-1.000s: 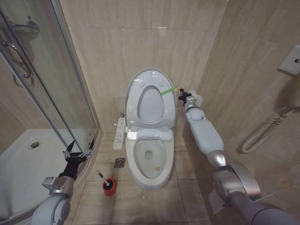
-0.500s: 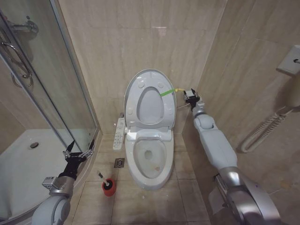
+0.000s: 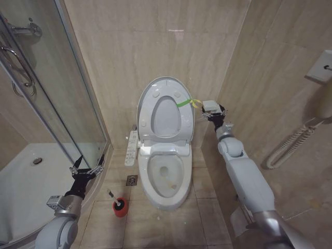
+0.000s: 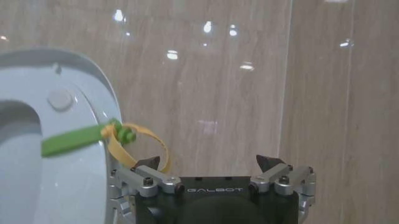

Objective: Open the toilet lid, clean the toilet bowl with a toilet brush, close the toilet lid, and flush.

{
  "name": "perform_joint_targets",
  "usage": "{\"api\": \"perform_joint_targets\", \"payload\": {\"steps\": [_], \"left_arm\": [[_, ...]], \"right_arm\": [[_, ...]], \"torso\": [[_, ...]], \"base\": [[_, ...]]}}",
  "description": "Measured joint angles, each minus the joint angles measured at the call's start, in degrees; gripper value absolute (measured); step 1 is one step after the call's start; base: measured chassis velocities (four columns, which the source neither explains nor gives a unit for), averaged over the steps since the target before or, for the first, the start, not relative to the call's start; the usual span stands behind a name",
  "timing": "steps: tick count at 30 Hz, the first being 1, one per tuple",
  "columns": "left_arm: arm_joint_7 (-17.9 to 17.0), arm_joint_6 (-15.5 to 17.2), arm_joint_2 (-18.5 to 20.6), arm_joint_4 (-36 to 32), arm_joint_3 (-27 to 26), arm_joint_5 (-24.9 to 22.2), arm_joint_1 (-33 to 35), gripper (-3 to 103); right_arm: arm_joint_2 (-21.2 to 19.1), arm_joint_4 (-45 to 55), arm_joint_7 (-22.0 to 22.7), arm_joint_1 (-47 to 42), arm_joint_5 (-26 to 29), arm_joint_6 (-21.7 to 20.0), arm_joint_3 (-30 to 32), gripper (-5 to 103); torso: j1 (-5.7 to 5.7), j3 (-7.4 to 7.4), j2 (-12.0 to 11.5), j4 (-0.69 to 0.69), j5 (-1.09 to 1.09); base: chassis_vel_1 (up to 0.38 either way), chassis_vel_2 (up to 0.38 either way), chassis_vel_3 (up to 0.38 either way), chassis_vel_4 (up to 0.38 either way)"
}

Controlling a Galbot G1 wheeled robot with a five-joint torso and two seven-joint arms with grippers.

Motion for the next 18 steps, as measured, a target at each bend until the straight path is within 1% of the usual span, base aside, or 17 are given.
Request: {"api": "perform_joint_targets", "payload": {"steps": [1, 6, 9, 12, 13, 16, 18], "left_arm": [[0.0, 0.0, 0.0, 0.0, 0.0, 0.0, 0.0, 100], [0.0, 0.0, 0.0, 0.0, -0.01, 0.0, 0.0, 100], [0.0, 0.0, 0.0, 0.0, 0.0, 0.0, 0.0, 100], [0.0, 0.0, 0.0, 0.0, 0.0, 0.0, 0.0, 100], [0.0, 0.0, 0.0, 0.0, -0.01, 0.0, 0.0, 100], [0.0, 0.0, 0.0, 0.0, 0.0, 0.0, 0.0, 100], [0.0, 0.0, 0.0, 0.0, 0.0, 0.0, 0.0, 100]], "right_arm": [[-0.4, 1.91, 0.15, -1.24, 0.38, -0.66, 0.31, 100], [-1.1, 6.72, 0.4, -4.93, 1.98, -2.32, 0.73, 100], [-1.44, 11.52, 0.12, -10.13, 2.94, -4.23, 1.39, 100], [-1.51, 13.66, -0.15, -12.65, 3.57, -5.28, 1.76, 100], [-1.42, 15.54, -0.12, -15.1, 3.74, -5.77, 2.16, 100], [-1.25, 17.62, -0.07, -17.96, 3.71, -5.89, 2.65, 100], [-1.06, 20.93, 0.44, -22.39, 3.12, -5.91, 3.37, 100]], "torso": [[0.0, 0.0, 0.0, -0.01, -0.01], [0.0, 0.0, 0.0, -0.01, -0.01], [0.0, 0.0, 0.0, -0.01, 0.0], [0.0, 0.0, 0.0, -0.01, -0.01], [0.0, 0.0, 0.0, -0.01, -0.01], [0.0, 0.0, 0.0, -0.01, 0.0], [0.0, 0.0, 0.0, -0.02, 0.01]], "base": [[0.0, 0.0, 0.0, 0.0], [0.0, 0.0, 0.0, 0.0], [0.0, 0.0, 0.0, 0.0], [0.0, 0.0, 0.0, 0.0], [0.0, 0.0, 0.0, 0.0], [0.0, 0.0, 0.0, 0.0], [0.0, 0.0, 0.0, 0.0]]}}
